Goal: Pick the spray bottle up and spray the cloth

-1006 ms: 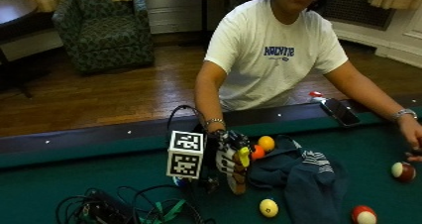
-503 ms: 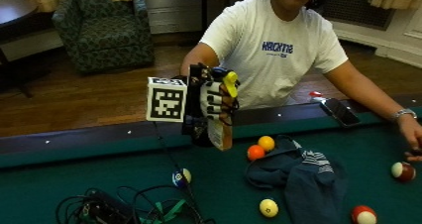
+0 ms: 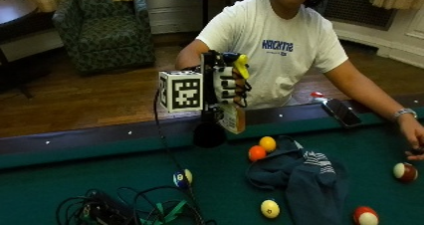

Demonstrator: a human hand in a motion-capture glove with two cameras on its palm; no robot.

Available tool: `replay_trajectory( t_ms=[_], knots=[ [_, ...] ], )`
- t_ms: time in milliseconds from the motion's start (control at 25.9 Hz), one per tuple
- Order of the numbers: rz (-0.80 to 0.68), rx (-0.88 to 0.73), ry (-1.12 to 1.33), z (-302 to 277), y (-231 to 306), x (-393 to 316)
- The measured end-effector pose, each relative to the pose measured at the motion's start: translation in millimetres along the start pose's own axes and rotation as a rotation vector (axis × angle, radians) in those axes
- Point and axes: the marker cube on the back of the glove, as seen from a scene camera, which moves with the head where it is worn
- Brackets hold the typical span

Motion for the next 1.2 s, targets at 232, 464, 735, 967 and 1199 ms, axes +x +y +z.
replay_trajectory(
  t_ms=[232,464,735,967,1199],
  knots=[
    [0.013,-0.106,-0.047,26,14,-4],
    [0.046,-0.142,-0.048,27,21,-2],
    [0.276,-0.300,0.148,46,2,35],
    [0.503,-0.505,0.282,74,-6,73],
    [0.736,-0.721,0.395,98,-1,107]
  ],
)
